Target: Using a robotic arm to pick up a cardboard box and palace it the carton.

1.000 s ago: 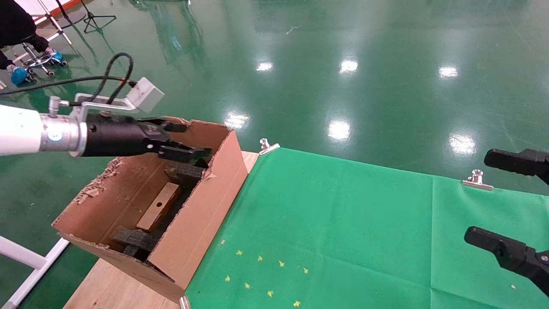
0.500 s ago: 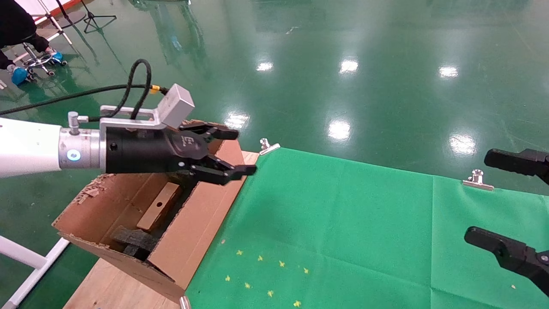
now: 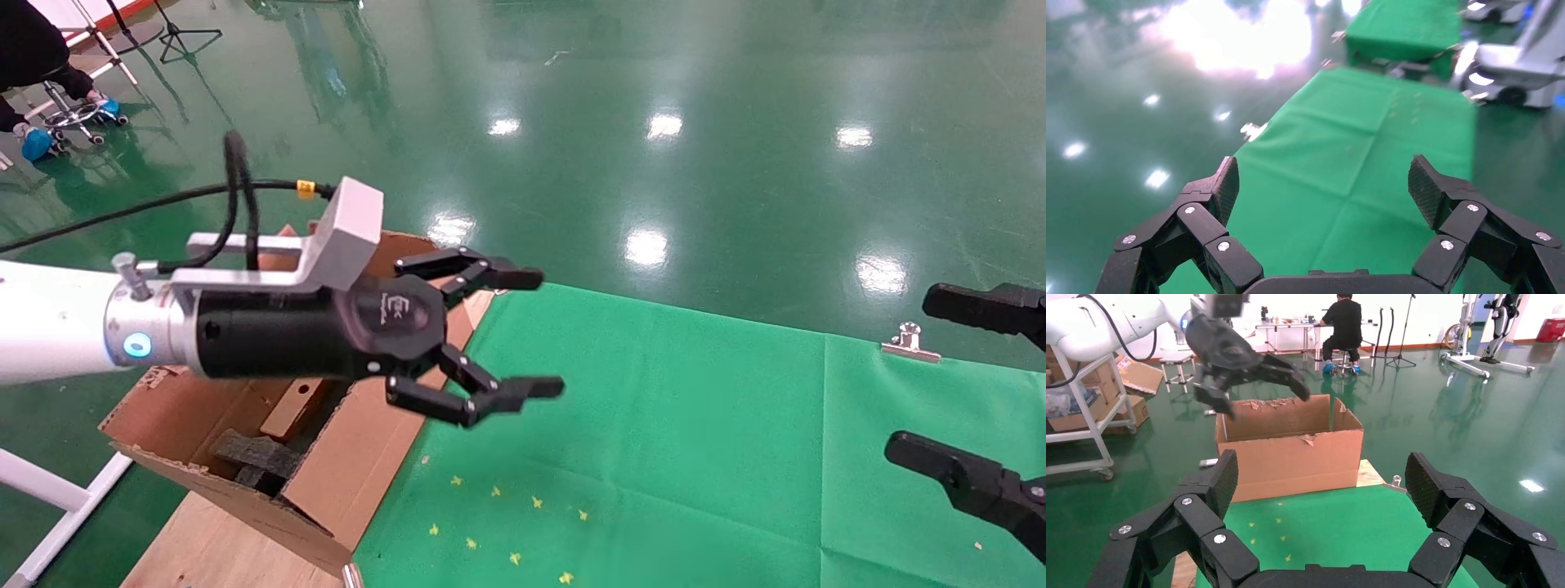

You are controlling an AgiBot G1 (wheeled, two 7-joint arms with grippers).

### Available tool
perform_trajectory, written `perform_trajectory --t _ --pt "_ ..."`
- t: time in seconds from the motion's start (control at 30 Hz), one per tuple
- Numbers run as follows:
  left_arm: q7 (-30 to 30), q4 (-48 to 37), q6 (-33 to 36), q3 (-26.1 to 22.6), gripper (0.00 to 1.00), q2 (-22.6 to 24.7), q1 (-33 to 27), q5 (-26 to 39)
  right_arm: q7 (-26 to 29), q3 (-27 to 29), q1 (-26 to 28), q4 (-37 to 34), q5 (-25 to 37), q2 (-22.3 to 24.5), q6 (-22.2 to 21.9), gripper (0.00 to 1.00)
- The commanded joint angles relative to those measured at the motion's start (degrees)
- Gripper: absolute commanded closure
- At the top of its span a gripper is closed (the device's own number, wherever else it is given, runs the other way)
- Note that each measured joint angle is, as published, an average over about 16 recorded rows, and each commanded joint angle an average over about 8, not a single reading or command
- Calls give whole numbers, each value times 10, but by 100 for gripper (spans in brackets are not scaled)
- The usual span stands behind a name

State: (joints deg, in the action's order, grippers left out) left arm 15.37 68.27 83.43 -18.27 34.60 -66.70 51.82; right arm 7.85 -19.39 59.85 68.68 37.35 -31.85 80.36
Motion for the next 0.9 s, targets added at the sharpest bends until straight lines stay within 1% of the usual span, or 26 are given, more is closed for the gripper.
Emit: perform_trajectory --t 0.03,0.27,0.4,0.5,0.9 --pt "-10 12 5 5 0 1 11 -22 0 0 0 0 0 0 0 0" --pt "-42 49 21 21 0 4 47 -91 0 0 0 0 0 0 0 0" --pt "-51 62 26 26 0 5 59 -116 0 0 0 0 0 0 0 0" --pt "-52 65 28 28 0 5 63 -123 0 0 0 0 0 0 0 0" --pt "-48 57 25 25 0 5 56 -109 0 0 0 0 0 0 0 0"
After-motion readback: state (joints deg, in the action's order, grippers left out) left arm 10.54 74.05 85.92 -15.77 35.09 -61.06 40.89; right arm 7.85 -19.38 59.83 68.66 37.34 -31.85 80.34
